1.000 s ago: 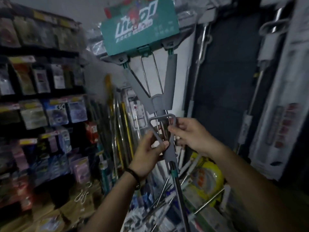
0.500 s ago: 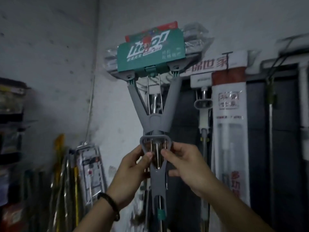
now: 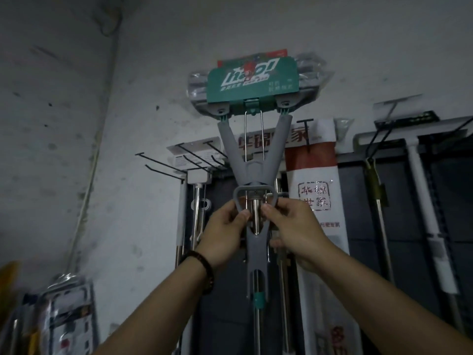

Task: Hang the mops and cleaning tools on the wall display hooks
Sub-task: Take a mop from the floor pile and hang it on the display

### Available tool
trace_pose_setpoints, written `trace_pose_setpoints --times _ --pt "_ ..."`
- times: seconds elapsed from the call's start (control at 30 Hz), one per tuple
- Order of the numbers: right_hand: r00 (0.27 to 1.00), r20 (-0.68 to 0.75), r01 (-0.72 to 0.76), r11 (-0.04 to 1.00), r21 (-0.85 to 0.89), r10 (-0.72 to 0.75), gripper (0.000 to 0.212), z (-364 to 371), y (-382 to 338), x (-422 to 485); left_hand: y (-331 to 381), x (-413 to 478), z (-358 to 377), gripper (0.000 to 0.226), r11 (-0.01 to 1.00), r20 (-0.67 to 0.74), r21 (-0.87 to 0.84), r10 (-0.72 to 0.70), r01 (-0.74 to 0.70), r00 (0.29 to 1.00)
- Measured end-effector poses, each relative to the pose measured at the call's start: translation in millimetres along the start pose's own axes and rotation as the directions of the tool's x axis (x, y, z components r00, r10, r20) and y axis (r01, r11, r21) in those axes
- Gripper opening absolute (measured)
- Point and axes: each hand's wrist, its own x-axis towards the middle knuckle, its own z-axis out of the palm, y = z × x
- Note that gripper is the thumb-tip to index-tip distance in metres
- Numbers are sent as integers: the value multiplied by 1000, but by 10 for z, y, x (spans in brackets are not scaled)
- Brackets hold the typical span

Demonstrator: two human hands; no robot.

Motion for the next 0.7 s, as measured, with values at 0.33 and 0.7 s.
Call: trace_pose_setpoints --times 0.33,0.7 --pt "981 -190 -70 973 -220 28 16 20 534 535 -671 571 186 23 989 8 -94 -111 111 994" --pt "958 -282 -127 947 -297 40 15 69 833 716 -925 741 185 23 972 83 -117 -197 206 977"
